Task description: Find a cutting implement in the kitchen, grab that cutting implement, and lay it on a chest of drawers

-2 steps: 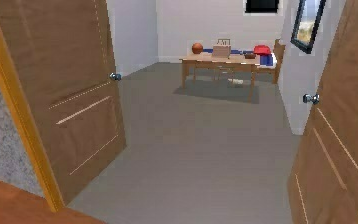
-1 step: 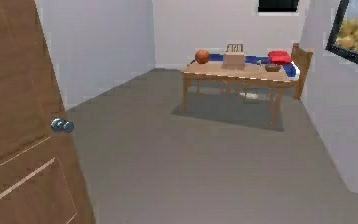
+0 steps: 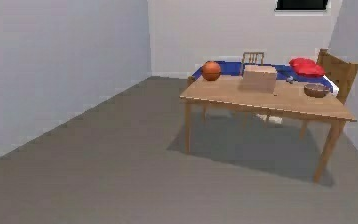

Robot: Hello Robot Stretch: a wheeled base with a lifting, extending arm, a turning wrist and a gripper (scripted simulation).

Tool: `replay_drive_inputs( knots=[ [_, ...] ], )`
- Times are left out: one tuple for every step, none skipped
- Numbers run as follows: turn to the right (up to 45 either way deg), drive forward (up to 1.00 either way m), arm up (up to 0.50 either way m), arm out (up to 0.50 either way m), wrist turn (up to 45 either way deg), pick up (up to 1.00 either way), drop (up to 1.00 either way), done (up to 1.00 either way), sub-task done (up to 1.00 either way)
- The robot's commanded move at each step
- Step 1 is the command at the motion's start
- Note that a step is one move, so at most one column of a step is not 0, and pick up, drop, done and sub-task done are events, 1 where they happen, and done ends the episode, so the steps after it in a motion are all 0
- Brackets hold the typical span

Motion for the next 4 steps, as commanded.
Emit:
replay_drive_inputs(
  knots=[
    [-24.0, 0.0, 0.0, 0.0, 0.0, 0.0, 0.0, 0.0, 0.0],
    [0.0, 0.5, 0.0, 0.0, 0.0, 0.0, 0.0, 0.0, 0.0],
    [-42.0, 0.0, 0.0, 0.0, 0.0, 0.0, 0.0, 0.0, 0.0],
    [-3.0, 0.0, 0.0, 0.0, 0.0, 0.0, 0.0, 0.0, 0.0]
  ],
)
